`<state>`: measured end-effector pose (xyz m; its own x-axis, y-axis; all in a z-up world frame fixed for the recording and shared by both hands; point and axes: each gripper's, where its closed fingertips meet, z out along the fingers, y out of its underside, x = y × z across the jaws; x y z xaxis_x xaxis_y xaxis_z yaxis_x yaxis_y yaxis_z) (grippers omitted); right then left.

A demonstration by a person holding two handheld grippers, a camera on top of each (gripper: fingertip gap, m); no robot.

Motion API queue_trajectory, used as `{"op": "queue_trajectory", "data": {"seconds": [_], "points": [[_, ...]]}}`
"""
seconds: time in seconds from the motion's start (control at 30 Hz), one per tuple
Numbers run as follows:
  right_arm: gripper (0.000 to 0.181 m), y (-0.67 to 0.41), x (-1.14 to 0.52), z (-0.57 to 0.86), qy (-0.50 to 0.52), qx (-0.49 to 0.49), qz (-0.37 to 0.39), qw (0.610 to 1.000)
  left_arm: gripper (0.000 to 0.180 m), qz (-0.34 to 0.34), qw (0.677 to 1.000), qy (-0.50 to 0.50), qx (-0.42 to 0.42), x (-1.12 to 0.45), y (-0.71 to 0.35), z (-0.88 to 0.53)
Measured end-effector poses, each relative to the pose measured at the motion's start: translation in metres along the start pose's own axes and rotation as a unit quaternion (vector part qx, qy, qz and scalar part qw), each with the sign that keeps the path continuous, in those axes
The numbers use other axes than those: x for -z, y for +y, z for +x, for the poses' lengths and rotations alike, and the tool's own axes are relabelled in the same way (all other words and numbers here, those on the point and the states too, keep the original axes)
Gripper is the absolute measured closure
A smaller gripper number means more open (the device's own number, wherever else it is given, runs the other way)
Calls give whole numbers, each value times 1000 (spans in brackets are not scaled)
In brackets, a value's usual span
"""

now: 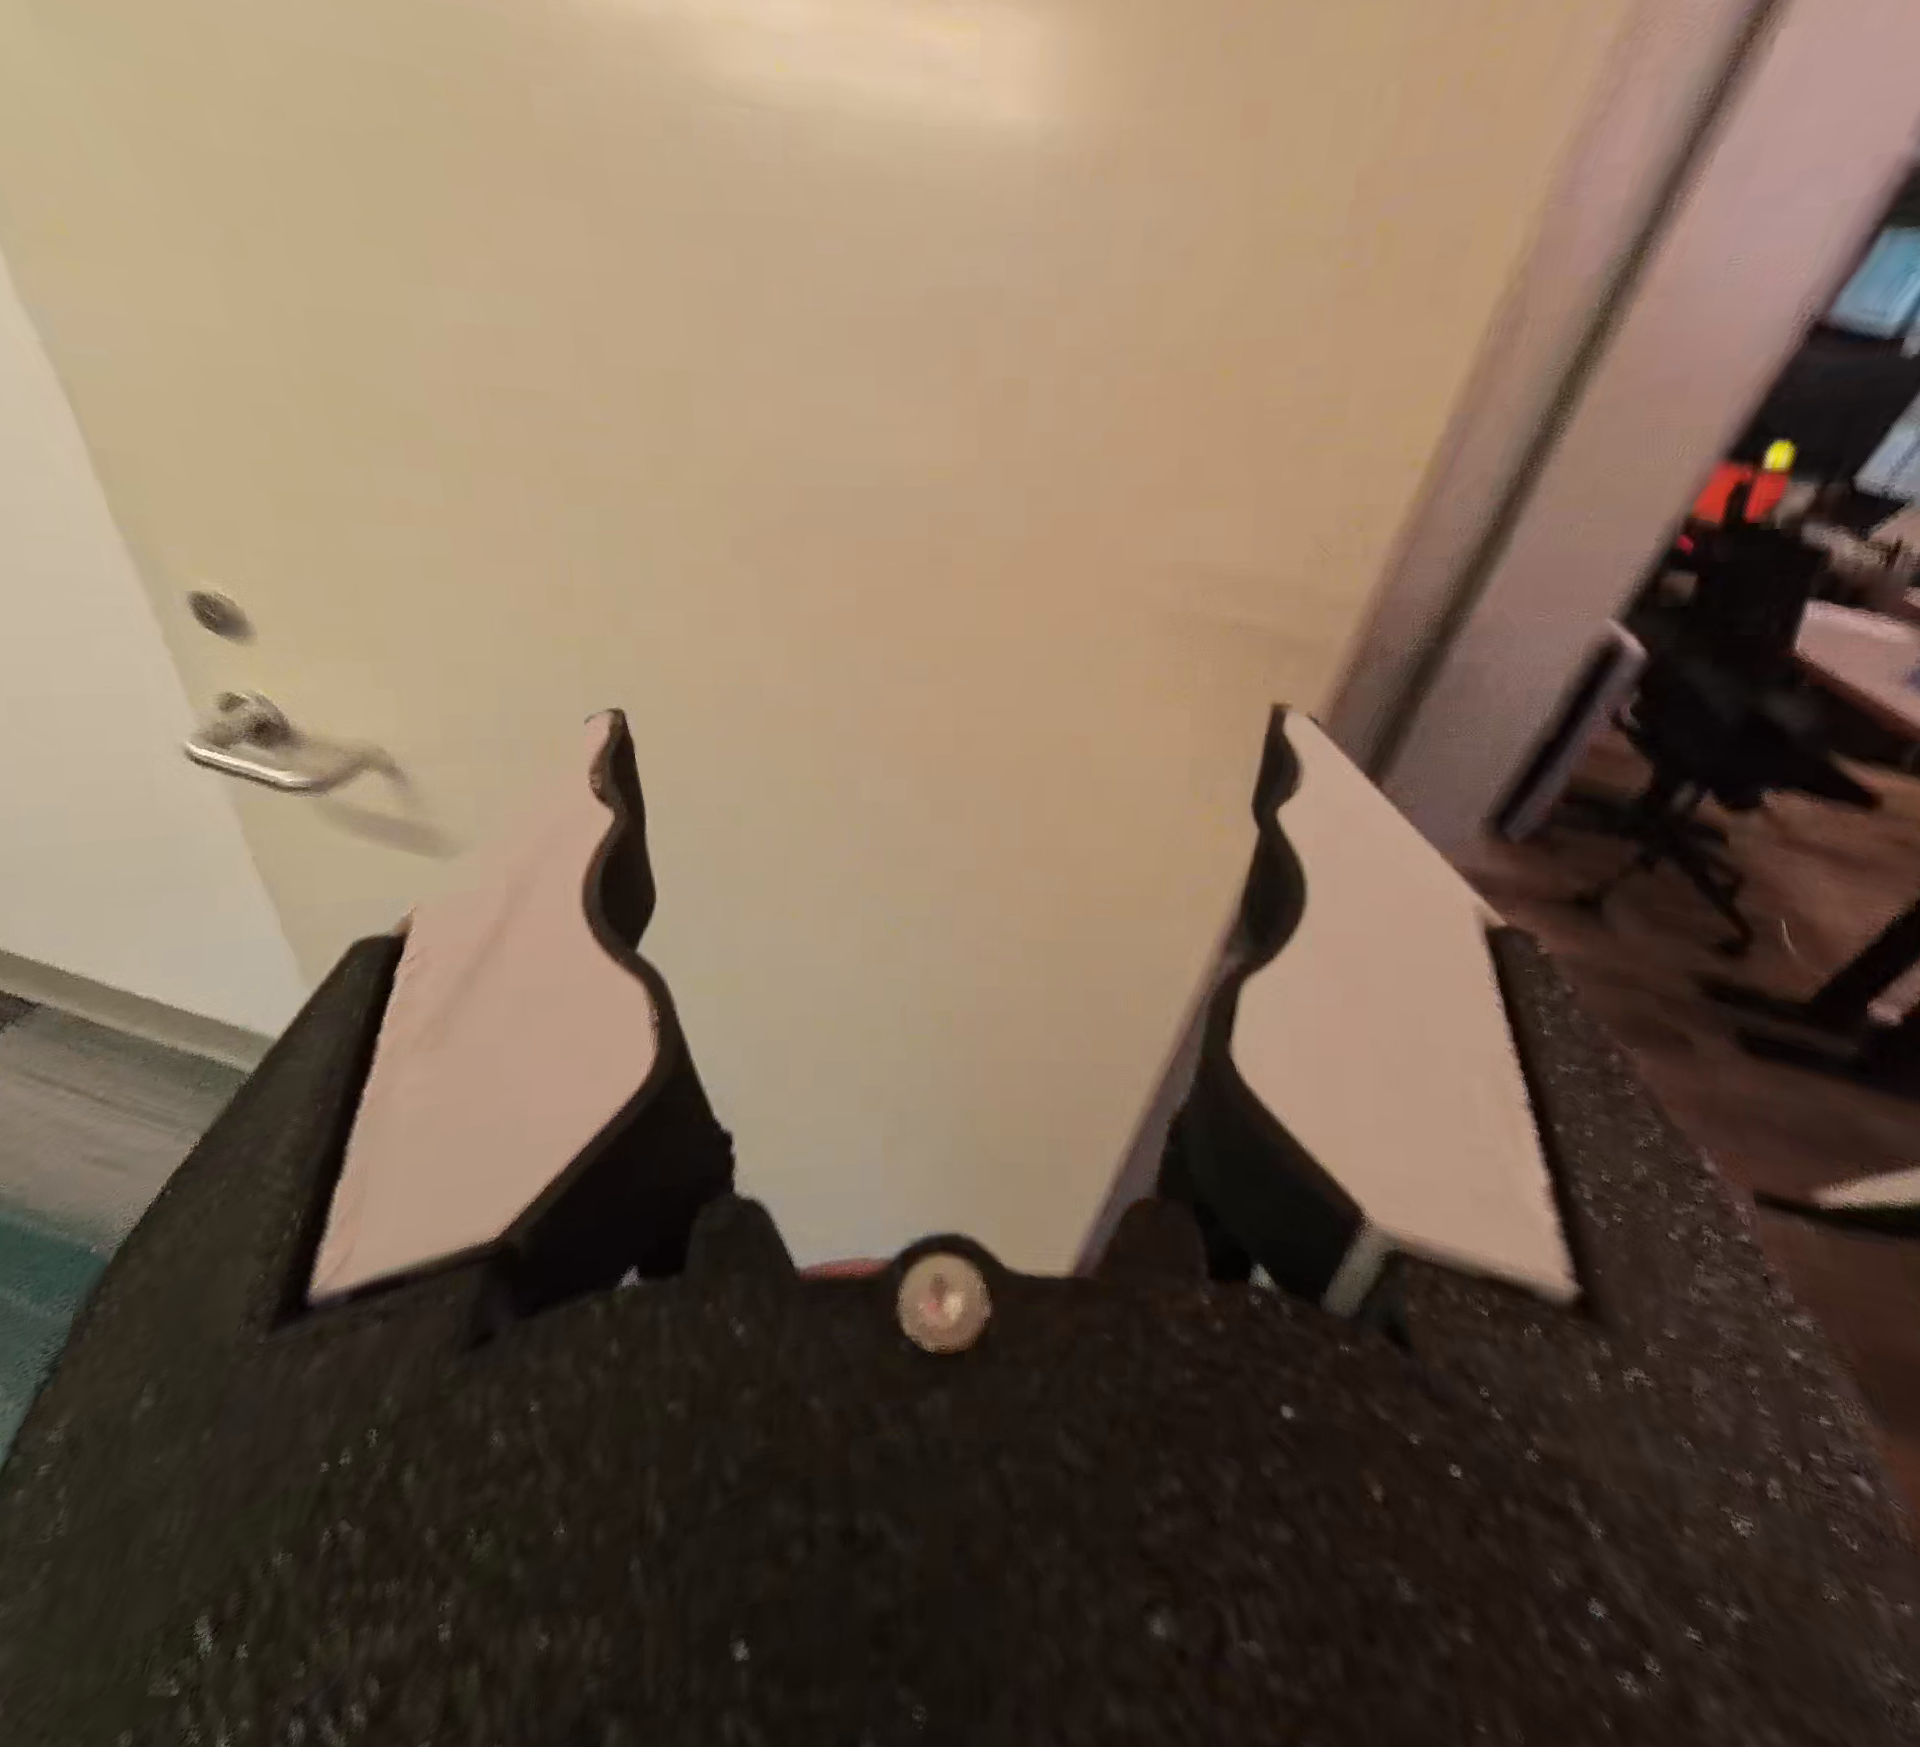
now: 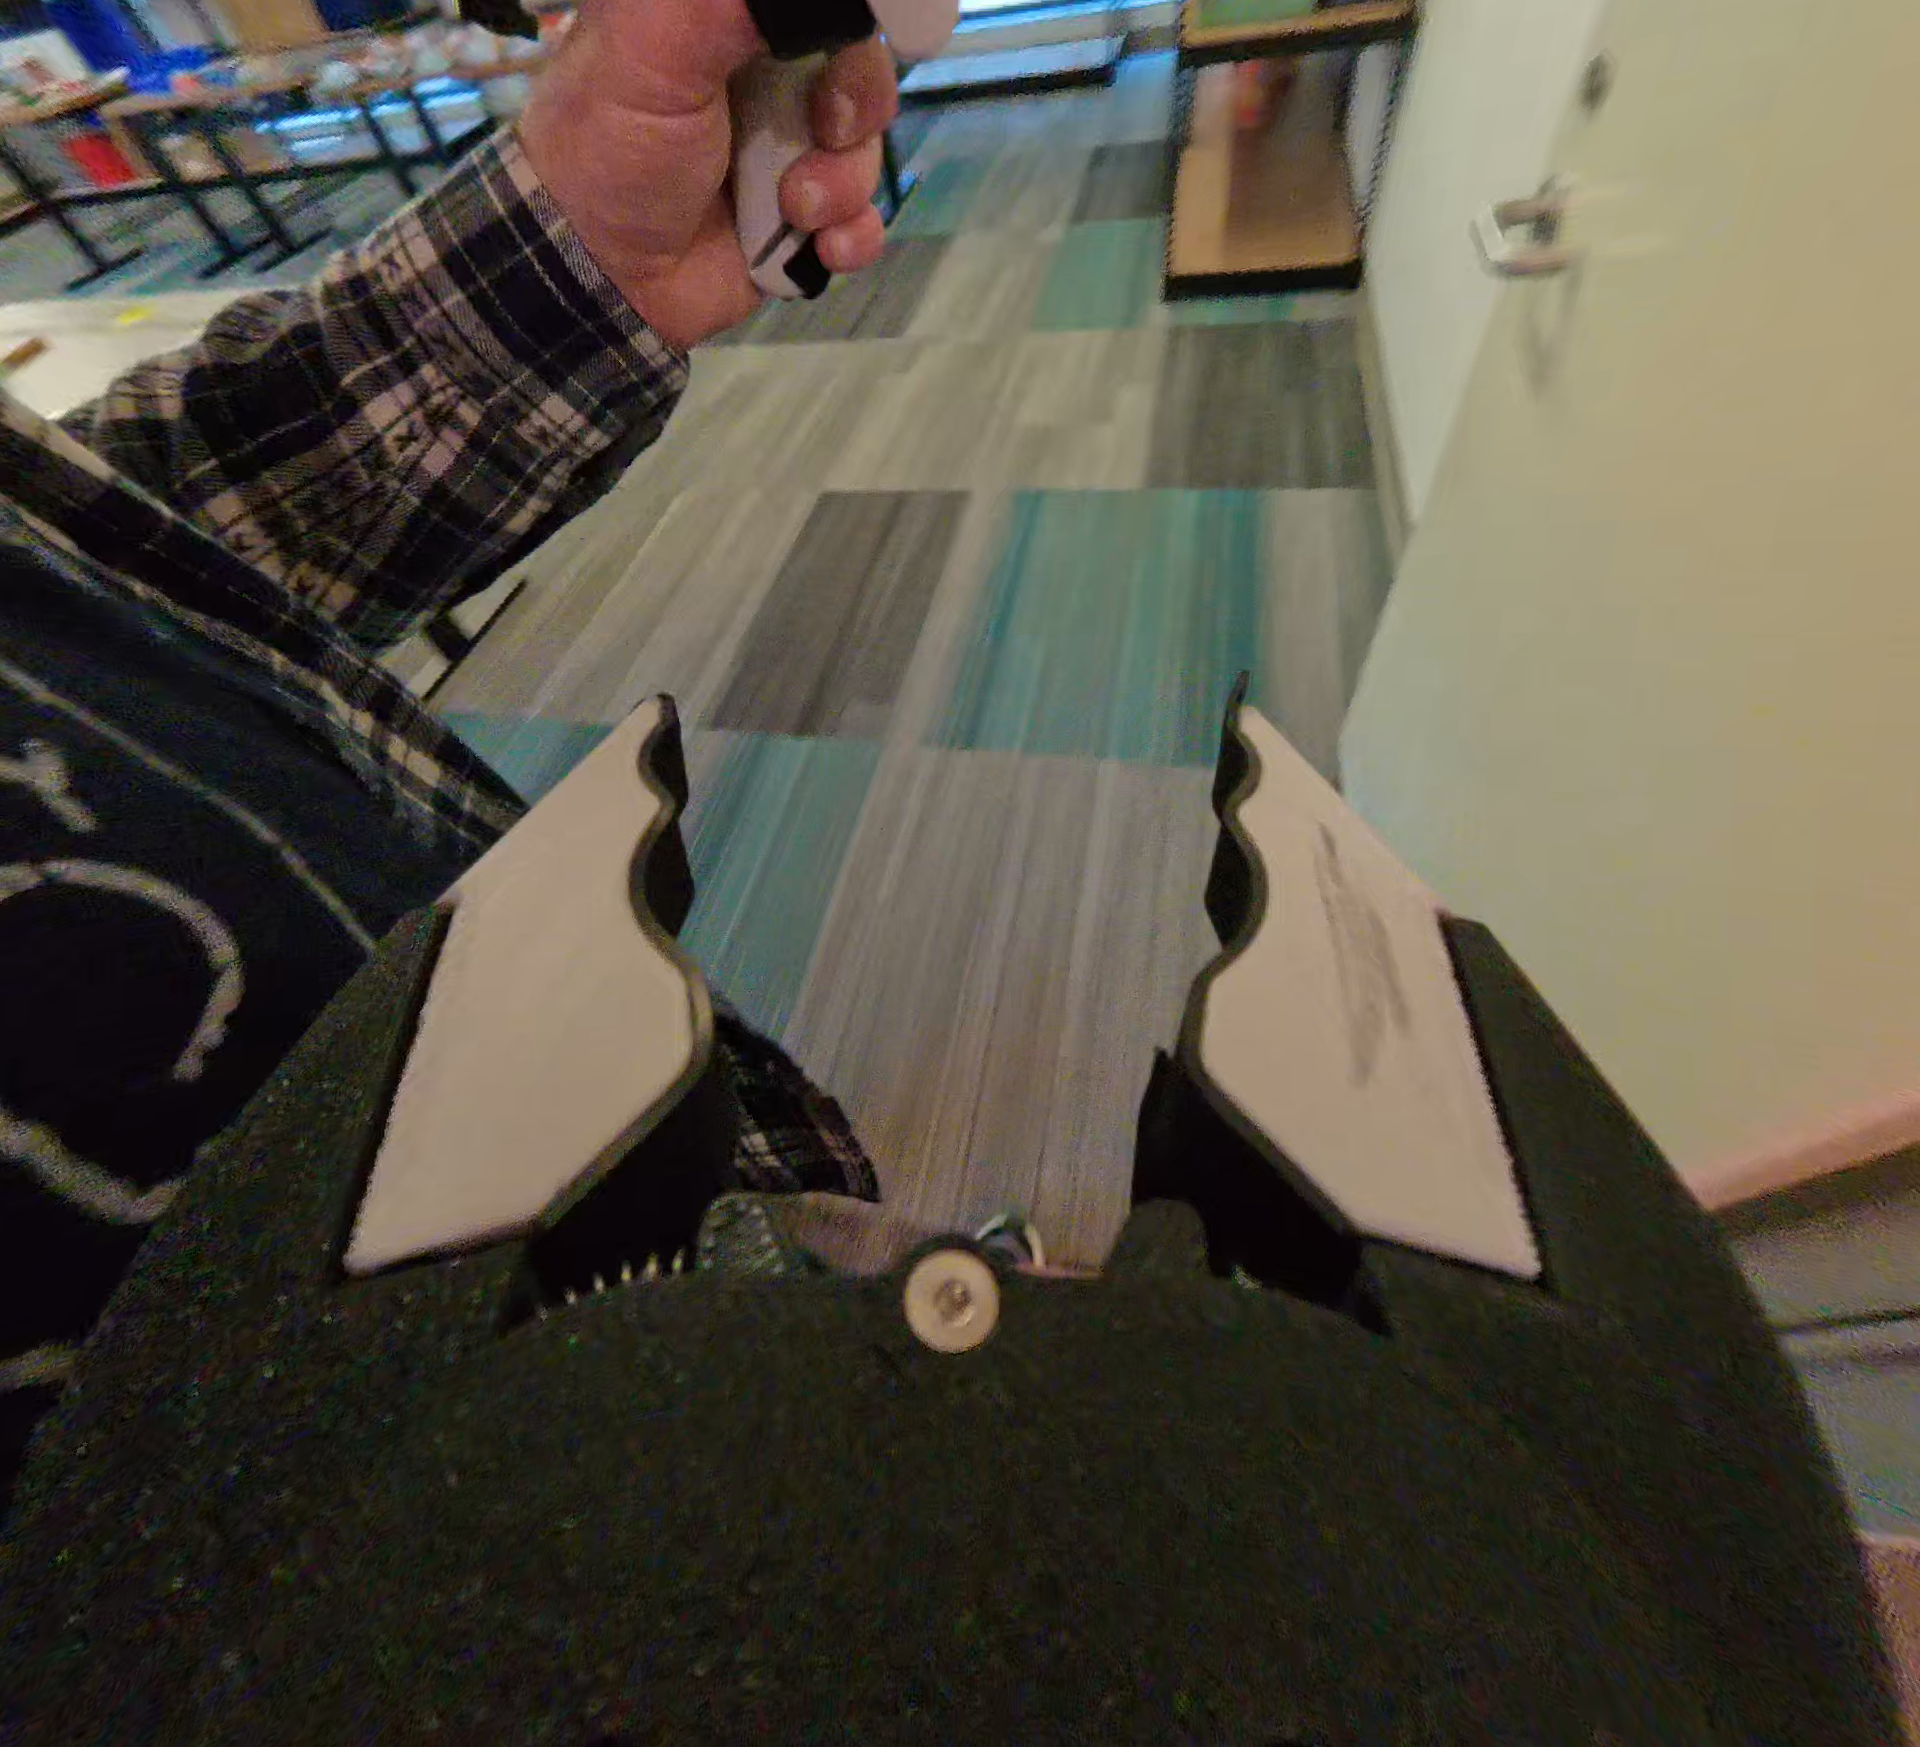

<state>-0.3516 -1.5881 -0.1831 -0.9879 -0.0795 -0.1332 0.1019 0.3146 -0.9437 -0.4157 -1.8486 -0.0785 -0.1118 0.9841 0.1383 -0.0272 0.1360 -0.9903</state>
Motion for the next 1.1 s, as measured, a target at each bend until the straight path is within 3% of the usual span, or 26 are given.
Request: {"op": "queue_trajectory", "data": {"seconds": [0.1,0.27,0.4,0.47,0.53,0.7,0.77,0.87,0.93,1.03,1.1], "points": [[81,-19,-72,30,5,-31,-14,999,69,33,999,-22,-3,-13,-42,-94],[79,-52,-241,53,-67,-19,-60,996,71,-10,998,-56,-19,0,-18,-243],[74,-83,-415,62,-156,11,-79,984,76,-53,987,-132,74,44,51,-389],[73,-104,-516,55,-213,37,-80,973,91,-47,979,-164,113,78,62,-451],[65,-130,-625,29,-281,50,-97,954,90,-31,970,-186,150,113,49,-505],[36,-233,-833,-131,-470,183,-79,860,74,42,925,-325,191,231,-14,-660],[32,-271,-887,-206,-533,231,-25,813,73,112,907,-354,198,278,-43,-712],[32,-304,-972,-309,-579,285,50,762,69,166,889,-388,176,344,-61,-794],[32,-321,-1037,-369,-569,312,92,755,69,203,882,-390,168,389,-73,-857],[32,-364,-1141,-441,-507,316,155,787,73,265,883,-350,164,449,-106,-963],[37,-396,-1212,-480,-474,295,153,815,71,287,888,-302,195,476,-135,-1034]]}}
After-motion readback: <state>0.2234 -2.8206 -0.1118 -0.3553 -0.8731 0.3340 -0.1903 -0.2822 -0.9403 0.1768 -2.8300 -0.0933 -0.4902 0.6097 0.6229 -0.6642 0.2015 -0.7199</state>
